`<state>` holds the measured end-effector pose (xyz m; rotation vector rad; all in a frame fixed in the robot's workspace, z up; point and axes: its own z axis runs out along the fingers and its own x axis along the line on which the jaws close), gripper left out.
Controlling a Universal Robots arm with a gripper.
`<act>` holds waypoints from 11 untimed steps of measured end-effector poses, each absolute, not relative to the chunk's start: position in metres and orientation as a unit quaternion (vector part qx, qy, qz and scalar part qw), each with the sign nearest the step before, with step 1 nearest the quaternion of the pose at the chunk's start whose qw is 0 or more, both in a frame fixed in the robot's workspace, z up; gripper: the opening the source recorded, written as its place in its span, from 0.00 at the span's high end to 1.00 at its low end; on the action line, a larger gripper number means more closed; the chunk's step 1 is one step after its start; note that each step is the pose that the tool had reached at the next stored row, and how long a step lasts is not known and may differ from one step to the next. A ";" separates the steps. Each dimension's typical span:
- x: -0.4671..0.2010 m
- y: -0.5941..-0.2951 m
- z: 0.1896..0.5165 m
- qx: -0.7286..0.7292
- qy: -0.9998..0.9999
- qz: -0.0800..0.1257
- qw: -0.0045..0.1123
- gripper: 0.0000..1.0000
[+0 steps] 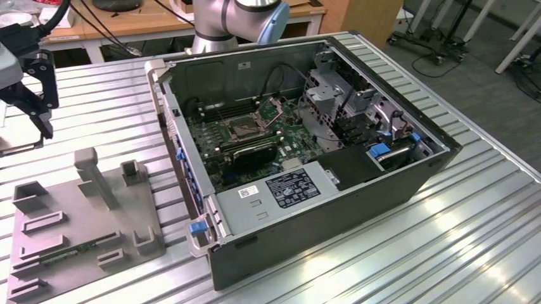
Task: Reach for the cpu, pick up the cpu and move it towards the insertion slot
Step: 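Pick up the cpu and move it towards the insertion slot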
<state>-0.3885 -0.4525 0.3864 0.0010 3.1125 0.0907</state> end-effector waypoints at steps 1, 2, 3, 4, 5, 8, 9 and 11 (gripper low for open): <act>-0.388 -0.452 0.386 0.000 0.999 0.029 0.014 0.45; -0.387 -0.452 0.386 0.000 0.999 0.029 0.014 0.45; -0.387 -0.452 0.386 0.000 0.999 0.029 0.014 0.45; -0.386 -0.452 0.386 0.000 0.999 0.029 0.014 0.45; -0.386 -0.452 0.386 0.000 0.999 0.029 0.014 0.45; -0.384 -0.452 0.386 0.000 0.999 0.029 0.014 0.45; -0.384 -0.452 0.386 0.000 0.999 0.029 0.014 0.45; -0.382 -0.452 0.386 0.000 0.999 0.029 0.014 0.45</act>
